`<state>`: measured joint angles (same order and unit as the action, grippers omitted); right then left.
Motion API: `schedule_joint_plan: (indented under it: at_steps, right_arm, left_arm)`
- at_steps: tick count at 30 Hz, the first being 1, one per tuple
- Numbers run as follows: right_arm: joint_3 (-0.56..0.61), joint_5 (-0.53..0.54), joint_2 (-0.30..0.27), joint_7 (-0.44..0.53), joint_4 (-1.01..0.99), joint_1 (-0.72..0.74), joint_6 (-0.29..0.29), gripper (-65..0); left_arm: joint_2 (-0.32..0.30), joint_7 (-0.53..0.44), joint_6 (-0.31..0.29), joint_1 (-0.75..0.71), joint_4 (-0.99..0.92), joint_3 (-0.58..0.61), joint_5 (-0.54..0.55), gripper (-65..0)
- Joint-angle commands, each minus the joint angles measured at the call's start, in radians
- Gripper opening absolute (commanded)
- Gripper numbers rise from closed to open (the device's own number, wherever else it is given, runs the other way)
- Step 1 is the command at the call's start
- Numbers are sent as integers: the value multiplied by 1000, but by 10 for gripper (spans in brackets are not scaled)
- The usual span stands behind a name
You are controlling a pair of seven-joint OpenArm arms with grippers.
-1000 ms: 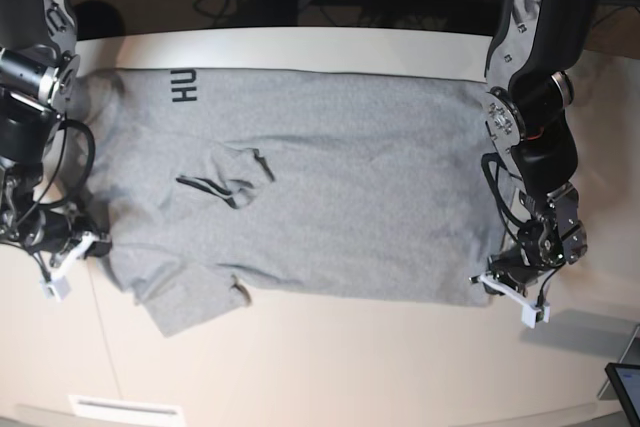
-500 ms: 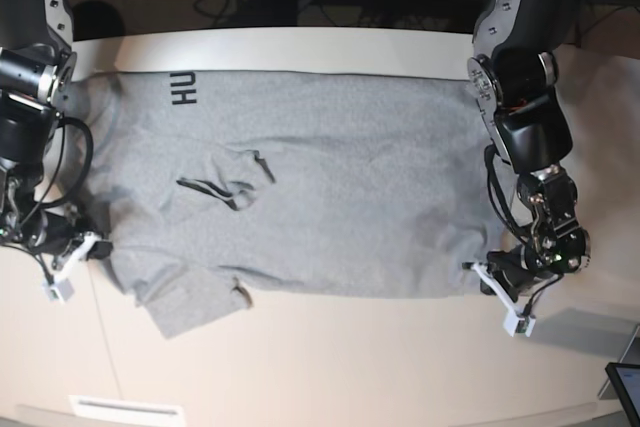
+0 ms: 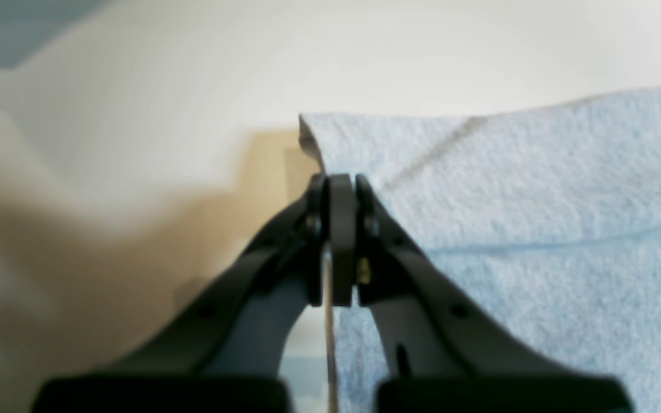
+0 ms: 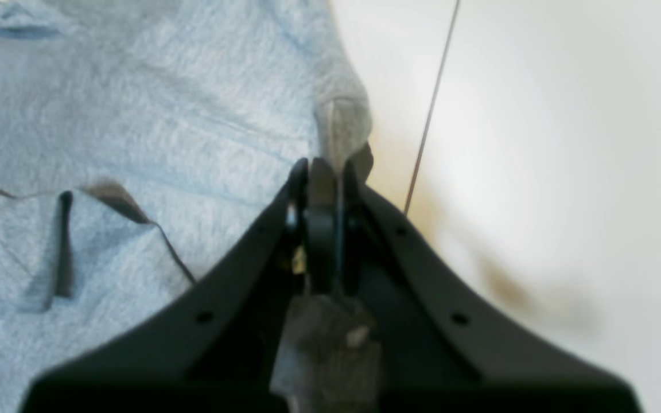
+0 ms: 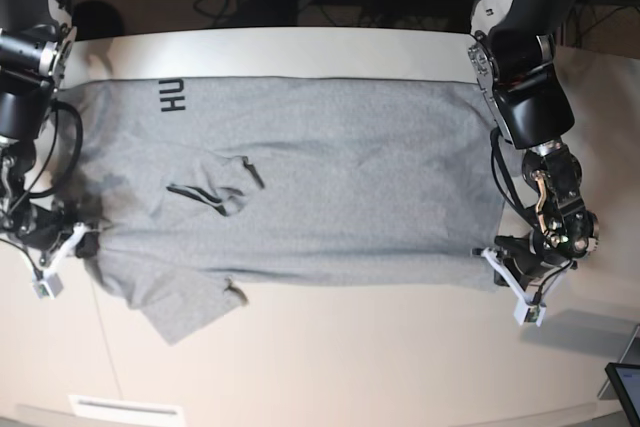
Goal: Fold the T-shirt properly
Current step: 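Lift the hem with both grippers and fold it toward the folded edge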
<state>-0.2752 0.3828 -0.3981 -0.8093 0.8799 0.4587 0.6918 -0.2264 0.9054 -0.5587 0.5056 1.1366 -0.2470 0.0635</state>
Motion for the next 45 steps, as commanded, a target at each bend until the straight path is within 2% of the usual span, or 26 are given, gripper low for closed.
schedule_joint_plan:
  at_steps: [1,3,7,10,16,22,28,35,45]
  right_arm:
    - [-5,14,-20,20,18,28,6,-650]
    - [-6,14,-20,20,18,21,6,-650]
    - [-6,15,-20,20,20,18,6,-650]
    - [-6,15,-20,20,20,16,6,-650]
    - [-8,15,-20,21,38,-2,6,-650]
    - [-9,17,-19,26,154,-57,6,-650]
    - [-52,115,-37,21,181,-97,6,-650]
    - [-60,126,-51,18,180,-119,6,-650]
    - [-63,127,-60,-97,183,-114,6,-650]
  left_arm:
    - [-12,-15,-5,20,32,-1,6,-650]
    - [-12,10,-7,9,55,-1,9,-650]
    - [-34,56,-56,-12,102,-2,81,-650]
    - [-43,91,-57,-20,135,-2,115,-650]
    - [-55,96,-57,-75,221,-1,118,-650]
    - [-55,96,-57,-100,221,-2,118,-650]
    - [-55,96,-59,-114,248,-2,118,-650]
    - [-55,159,-59,-134,354,-2,120,-650]
    - [-51,185,-59,-189,385,-2,120,-650]
